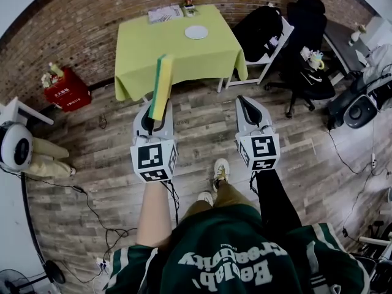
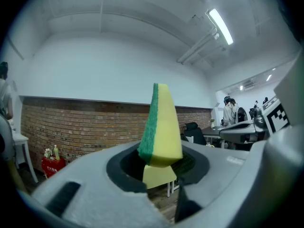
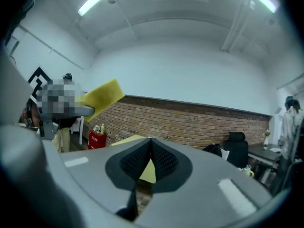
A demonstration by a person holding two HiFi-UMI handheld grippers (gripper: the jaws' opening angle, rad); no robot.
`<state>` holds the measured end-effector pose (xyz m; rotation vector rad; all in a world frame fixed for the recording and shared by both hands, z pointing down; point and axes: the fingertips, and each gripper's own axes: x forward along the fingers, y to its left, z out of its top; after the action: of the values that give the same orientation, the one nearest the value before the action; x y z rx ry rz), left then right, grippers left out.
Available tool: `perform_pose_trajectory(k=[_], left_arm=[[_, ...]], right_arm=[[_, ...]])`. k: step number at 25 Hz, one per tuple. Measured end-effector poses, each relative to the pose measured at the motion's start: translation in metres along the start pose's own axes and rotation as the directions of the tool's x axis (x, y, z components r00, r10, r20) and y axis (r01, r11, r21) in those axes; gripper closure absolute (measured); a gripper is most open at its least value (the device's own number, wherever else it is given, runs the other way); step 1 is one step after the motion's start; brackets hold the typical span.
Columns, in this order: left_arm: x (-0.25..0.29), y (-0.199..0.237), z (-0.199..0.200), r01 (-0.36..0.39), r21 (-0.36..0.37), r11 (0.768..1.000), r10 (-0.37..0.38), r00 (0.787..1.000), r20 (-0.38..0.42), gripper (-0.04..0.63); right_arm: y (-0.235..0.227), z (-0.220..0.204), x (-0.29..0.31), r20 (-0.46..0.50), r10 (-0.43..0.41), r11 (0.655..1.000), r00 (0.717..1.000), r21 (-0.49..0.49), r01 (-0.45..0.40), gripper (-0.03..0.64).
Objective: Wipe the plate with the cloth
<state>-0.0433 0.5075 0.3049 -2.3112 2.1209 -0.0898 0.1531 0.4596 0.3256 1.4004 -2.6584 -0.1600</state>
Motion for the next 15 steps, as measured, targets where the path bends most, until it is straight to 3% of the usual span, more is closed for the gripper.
perform_pose_trajectory(k=[7,15], left_arm=[[0.056,-0.007,0.001,0.015,0.016,1.000,-0.015,1.000,-0.007,0.465],[0.157,0.005,0.005,-0.004,0.036,0.999,0.005,1.000,-0.013,0.465]], right_arm=[[-0.037,-0.008,0.040,0.013,-0.002,1.000,1.000,0.021,0.002,0.603],[-0.094,-0.011,0.136,0.035,0.017,0.998,0.999,0.057,-0.019,0.603]])
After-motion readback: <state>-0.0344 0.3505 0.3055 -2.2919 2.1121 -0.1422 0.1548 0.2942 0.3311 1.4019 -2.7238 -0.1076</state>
